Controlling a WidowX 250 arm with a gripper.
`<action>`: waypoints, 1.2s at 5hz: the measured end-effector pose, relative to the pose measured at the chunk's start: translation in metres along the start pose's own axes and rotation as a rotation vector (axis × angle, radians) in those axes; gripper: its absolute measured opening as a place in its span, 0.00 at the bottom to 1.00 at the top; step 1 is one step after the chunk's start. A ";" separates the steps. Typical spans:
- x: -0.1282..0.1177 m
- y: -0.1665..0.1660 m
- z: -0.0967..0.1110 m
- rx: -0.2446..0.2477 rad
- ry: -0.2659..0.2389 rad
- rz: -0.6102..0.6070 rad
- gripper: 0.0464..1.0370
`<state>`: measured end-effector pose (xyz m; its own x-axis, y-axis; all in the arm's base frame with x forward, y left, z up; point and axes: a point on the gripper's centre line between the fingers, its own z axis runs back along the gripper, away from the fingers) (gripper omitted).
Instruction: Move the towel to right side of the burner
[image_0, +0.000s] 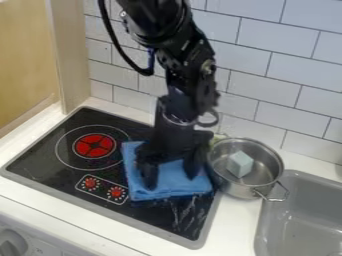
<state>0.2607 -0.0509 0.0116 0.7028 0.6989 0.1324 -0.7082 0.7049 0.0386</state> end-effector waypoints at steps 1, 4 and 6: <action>-0.001 0.003 0.003 0.005 -0.006 0.008 0.96; 0.007 0.012 0.028 -0.002 -0.069 0.030 0.96; 0.012 0.016 0.055 0.042 -0.162 0.023 0.96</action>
<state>0.2537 -0.0380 0.0684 0.6691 0.6835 0.2919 -0.7284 0.6811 0.0748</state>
